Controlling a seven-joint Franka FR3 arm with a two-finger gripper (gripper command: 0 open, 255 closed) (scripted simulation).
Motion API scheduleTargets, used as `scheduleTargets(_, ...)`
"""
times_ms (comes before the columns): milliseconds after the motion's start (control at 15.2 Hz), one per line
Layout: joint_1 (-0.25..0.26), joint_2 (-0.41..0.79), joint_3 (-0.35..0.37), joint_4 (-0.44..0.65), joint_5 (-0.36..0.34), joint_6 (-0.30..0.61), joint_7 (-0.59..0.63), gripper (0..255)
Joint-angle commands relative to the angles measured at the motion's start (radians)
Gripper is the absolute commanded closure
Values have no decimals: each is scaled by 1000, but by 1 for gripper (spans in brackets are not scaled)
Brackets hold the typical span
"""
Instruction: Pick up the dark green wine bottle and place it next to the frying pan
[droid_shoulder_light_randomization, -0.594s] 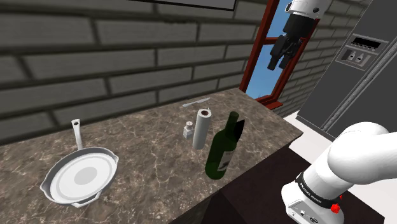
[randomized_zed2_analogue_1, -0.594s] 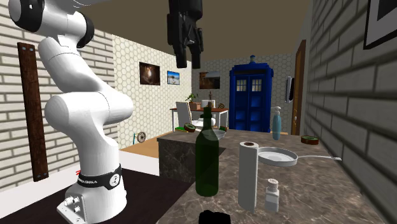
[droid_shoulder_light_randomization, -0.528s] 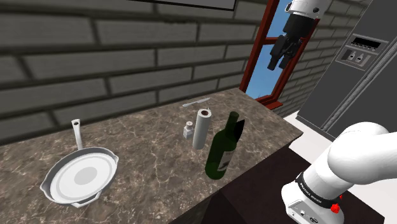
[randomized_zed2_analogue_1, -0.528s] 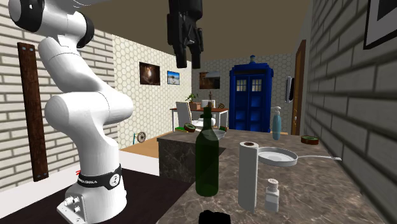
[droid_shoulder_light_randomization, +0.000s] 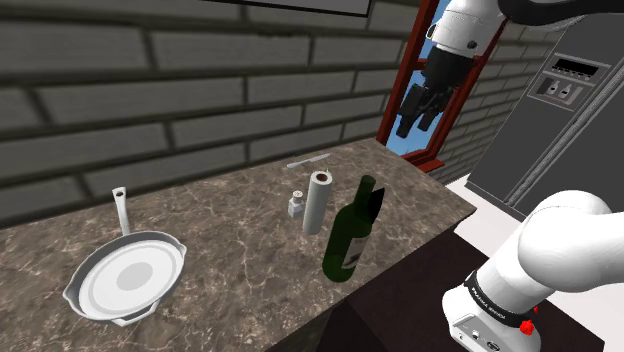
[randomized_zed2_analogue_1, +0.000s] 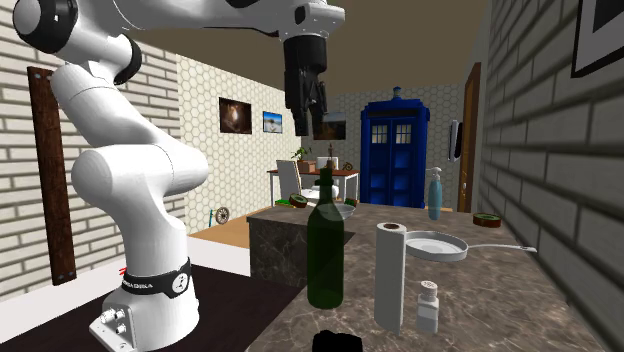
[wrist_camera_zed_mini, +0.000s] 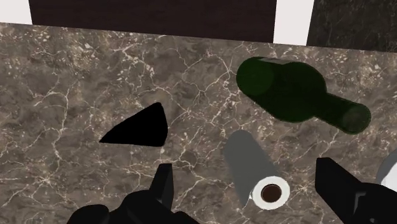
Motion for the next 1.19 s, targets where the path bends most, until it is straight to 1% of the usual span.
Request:
scheduleTargets(0,19,-8,54,-32,26,38,47,0)
scheduleTargets(264,54,-2,165,-78,74,116,136,0)
scheduleTargets(528,82,33,283,-101,116,200,228,0)
scheduleTargets(594,85,40,299,-103,121,212,240,0)
scheduleTargets(1122,89,70,329,-184,143,324,237,0)
